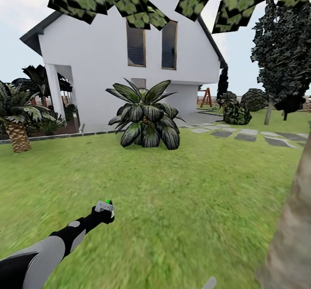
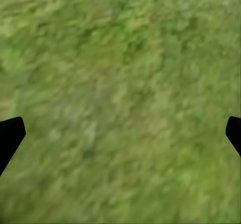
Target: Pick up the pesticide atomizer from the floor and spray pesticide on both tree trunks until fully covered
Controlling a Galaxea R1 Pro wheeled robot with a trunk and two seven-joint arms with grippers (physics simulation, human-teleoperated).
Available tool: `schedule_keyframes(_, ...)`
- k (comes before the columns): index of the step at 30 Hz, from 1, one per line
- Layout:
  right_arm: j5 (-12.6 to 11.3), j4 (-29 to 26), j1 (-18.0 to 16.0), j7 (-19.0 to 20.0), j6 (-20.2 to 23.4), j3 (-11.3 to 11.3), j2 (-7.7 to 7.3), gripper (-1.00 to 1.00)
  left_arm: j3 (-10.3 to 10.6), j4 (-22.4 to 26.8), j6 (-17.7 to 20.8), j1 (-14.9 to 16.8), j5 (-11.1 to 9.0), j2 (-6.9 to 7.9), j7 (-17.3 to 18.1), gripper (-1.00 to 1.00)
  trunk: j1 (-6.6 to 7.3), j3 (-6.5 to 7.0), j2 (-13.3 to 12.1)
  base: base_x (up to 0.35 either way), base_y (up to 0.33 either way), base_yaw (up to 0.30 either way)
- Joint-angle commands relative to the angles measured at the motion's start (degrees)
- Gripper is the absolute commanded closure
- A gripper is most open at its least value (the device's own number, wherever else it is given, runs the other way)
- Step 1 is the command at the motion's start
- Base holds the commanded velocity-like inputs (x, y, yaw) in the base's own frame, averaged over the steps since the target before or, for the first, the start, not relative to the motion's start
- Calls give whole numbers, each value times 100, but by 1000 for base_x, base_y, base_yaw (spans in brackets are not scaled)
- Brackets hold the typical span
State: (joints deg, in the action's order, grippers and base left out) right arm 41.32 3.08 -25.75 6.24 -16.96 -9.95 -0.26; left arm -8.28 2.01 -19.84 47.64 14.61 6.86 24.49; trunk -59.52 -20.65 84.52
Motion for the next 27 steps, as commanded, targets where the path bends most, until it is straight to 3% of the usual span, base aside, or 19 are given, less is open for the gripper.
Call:
schedule_keyframes(1, 0, 0, 2, 0, 0, 1, 0, -100, -7, 1, -3, 0, -2, 0, -5, 100, 0, 2, 0, 175, 291, -154)
schedule_keyframes(16, 1, 0, 9, 0, 0, -1, 30, -100, -7, 1, -11, 0, -2, 0, -5, 100, 0, 49, 0, 56, 287, -239)
schedule_keyframes(27, 7, 0, 15, 0, 0, 2, 33, -100, -8, 1, -19, 0, -2, -1, -5, 100, 0, 85, 0, 13, 49, -261)
